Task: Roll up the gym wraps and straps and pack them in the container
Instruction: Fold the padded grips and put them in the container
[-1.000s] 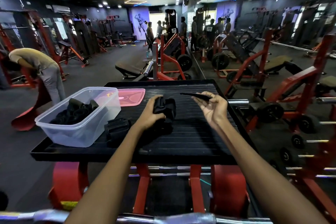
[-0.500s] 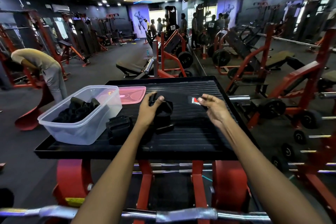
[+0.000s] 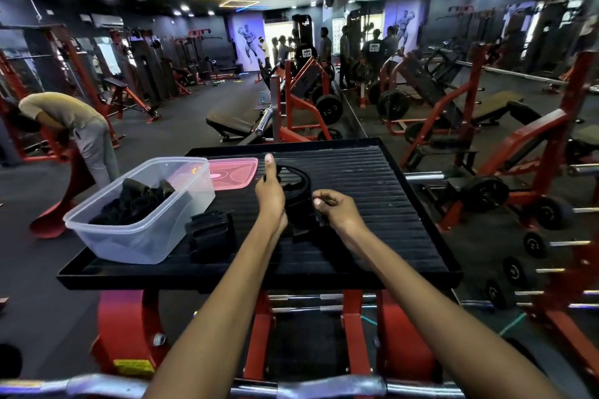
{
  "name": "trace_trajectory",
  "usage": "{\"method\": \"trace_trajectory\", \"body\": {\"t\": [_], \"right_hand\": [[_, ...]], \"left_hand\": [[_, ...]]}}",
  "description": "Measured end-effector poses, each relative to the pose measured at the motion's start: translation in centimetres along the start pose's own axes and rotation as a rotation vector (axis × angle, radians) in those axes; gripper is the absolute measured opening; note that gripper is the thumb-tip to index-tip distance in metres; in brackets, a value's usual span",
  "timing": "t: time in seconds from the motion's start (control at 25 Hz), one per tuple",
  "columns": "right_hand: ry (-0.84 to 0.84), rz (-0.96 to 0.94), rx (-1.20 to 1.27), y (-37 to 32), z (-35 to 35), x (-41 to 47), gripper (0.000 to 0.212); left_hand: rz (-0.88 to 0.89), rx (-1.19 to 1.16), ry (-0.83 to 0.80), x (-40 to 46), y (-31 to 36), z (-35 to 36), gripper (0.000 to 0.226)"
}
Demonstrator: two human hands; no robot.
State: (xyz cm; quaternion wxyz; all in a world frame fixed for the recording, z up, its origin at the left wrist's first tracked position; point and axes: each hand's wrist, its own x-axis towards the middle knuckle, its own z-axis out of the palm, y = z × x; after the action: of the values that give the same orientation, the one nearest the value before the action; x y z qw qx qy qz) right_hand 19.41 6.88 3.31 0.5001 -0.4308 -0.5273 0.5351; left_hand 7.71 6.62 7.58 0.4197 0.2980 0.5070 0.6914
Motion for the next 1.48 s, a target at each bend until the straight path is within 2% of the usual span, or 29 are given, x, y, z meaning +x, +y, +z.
{"method": "trace_trajectory", "body": {"t": [0.12,0.16,0.24,0.4,0.52,0.6,0.68,0.76,0.84,0.92,1.0,1.08,1.2,1.28,1.36,1.4,1.48], "right_hand": [[-0.002,-0.017,-0.022,0.1,1.1,-0.4,0.019],[-0.001,-0.025,-0.039,0.2,1.3,-0.4,0.016],[0.017,-0.031,-0.033,0.1,1.6,-0.3,0.014],[-0.007,0.098,0.237,-1.3,1.9,-0.3,0.026],[-0.107,0.058,0.284,-0.9,2.4,-1.0,0.026],[-0.147,-0.024,0.038,-0.4,2.4,-0.8,0.022],[-0.175,-0.070,-0.225,0.2,2.2,-0.4,0.025],[0.000,-0.092,-0.351,0.7,1.7,-0.2,0.023],[0.119,-0.082,-0.392,1.6,0.9,-0.1,0.037],[-0.022,-0.036,-0.380,2.2,0.1,-0.3,0.068],[-0.215,0.021,-0.170,2.2,-0.2,-0.6,0.082],[-0.225,0.043,0.073,2.4,-0.4,0.0,0.077],[-0.134,0.100,0.298,3.0,-0.5,1.5,0.049],[-0.088,0.136,0.148,3.6,-0.9,2.1,0.032],[0.038,0.144,-0.095,4.2,-1.4,2.6,0.017],[0.117,0.136,-0.176,4.5,-1.6,2.7,0.010],[0.232,0.092,-0.302,4.4,-1.8,2.6,0.013]], "left_hand": [[-0.024,0.016,-0.019,-0.2,-0.3,0.2,0.087],[-0.025,0.039,-0.031,-0.3,-0.6,0.3,0.091],[-0.024,0.097,-0.066,-0.5,-0.9,0.3,0.085],[0.086,0.219,-0.074,-1.2,-2.2,0.6,0.061],[0.286,0.255,0.113,-2.9,-3.5,0.8,0.053],[0.276,0.059,0.338,-3.0,-3.4,0.6,0.047],[0.111,-0.232,0.466,-1.9,-2.3,0.1,0.042],[-0.002,-0.384,0.412,-0.7,-1.3,-0.4,0.038],[0.025,-0.433,0.352,-0.2,-0.5,-0.7,0.032],[-0.031,-0.573,0.268,-0.4,0.0,-1.1,0.031],[-0.161,-0.779,0.194,-0.5,0.3,-1.4,0.039],[-0.285,-0.933,0.161,-0.4,0.1,-1.8,0.052],[-0.433,-0.968,0.148,-0.4,-1.2,-2.1,0.065],[-0.486,-0.953,0.130,-0.7,-2.0,-2.3,0.073],[-0.475,-0.934,0.081,-1.0,-2.5,-2.7,0.076],[-0.453,-0.871,0.054,-1.1,-2.7,-3.0,0.074],[-0.420,-0.618,0.018,-1.2,-2.8,-3.6,0.073]]}}
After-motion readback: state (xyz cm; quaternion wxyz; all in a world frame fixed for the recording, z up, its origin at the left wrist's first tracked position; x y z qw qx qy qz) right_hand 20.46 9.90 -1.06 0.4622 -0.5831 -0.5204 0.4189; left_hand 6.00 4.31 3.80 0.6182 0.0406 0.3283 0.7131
